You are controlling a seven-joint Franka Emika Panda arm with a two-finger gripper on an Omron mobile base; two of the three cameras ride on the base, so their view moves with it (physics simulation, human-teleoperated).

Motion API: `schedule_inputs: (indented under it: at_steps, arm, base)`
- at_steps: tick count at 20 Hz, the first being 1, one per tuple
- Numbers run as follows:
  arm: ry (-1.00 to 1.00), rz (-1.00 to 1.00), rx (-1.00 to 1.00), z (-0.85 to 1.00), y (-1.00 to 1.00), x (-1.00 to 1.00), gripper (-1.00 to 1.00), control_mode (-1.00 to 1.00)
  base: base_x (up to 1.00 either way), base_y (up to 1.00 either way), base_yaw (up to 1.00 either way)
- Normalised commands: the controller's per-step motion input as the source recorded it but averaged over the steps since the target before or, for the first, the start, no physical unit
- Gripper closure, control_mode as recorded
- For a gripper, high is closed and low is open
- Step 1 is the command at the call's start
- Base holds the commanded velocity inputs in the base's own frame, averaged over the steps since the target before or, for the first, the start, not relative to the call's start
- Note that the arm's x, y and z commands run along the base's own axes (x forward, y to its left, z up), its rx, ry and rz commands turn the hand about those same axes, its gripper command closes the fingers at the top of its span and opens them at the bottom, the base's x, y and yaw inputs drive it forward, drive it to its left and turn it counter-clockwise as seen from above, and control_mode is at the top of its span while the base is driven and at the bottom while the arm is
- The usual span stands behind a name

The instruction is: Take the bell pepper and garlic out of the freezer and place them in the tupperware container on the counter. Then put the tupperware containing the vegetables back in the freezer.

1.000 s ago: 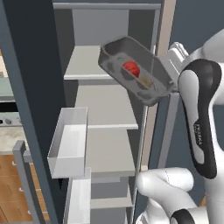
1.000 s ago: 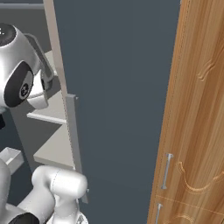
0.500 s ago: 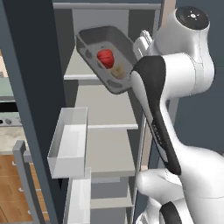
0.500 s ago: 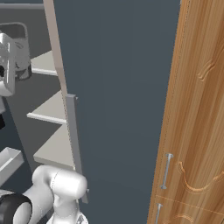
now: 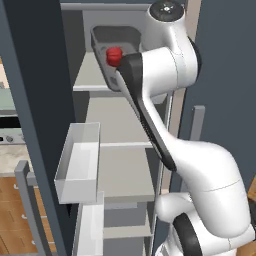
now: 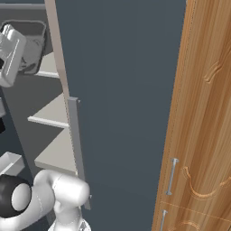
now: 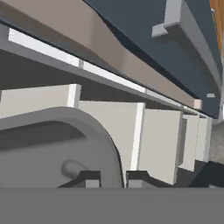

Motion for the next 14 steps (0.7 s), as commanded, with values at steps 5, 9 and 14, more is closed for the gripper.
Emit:
schedule_inputs:
  at_steps: [5,9,14]
  arm:
    - [-0.01,-0.09,0.12,-0.17,0.00,0.54,1.00,-1.00]
    - [-0.09,-0.01,0.03,-0.20,0.00,0.62,1.00,-1.00]
    - [-0.09,0.00,0.00,-0.29,0.00,0.56,1.00,-1.00]
  base:
    - [0.00,0.00,0.00]
    - [0.00,0.00,0.00]
    - [0.00,0.00,0.00]
